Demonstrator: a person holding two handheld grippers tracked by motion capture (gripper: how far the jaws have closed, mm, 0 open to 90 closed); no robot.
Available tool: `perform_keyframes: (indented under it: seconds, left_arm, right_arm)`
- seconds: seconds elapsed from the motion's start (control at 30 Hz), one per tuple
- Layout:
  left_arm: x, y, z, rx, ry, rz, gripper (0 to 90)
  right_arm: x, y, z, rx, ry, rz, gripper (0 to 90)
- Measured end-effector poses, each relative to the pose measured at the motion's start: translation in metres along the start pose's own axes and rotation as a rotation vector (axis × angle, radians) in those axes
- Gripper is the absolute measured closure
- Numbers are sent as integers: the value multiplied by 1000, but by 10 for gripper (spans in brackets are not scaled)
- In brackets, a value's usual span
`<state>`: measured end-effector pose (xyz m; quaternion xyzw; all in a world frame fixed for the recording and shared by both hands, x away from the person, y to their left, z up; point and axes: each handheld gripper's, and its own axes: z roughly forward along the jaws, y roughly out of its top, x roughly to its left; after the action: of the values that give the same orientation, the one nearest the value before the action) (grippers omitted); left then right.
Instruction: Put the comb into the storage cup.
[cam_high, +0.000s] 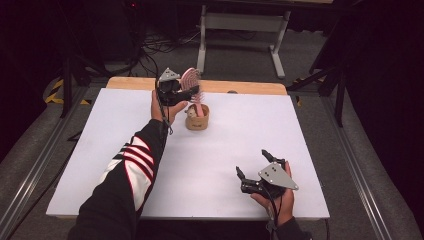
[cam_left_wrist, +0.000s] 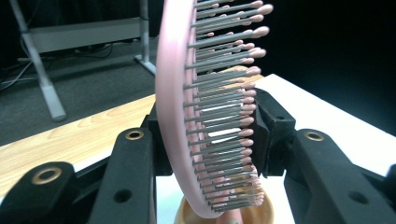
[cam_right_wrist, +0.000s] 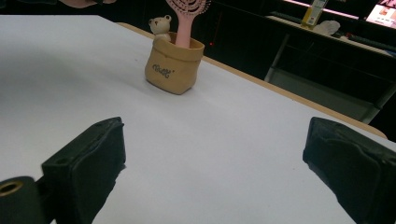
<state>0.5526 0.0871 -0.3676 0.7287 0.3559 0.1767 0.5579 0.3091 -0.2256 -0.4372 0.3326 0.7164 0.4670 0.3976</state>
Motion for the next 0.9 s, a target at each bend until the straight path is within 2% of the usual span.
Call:
perform_keyframes:
  seconds: [0.3,0.6,0.9]
  left_arm:
    - [9,-5,-3,1,14,-31,565]
    - [13,-8,-3,20,33,-23,521]
    - [19,-13,-5,31,47,-48,519]
  right_arm:
    - [0,0,1,5,-1,-3,65]
    - [1,0,1,10,0,-7,65]
    - [1,-1,2,12,-2,-9,65]
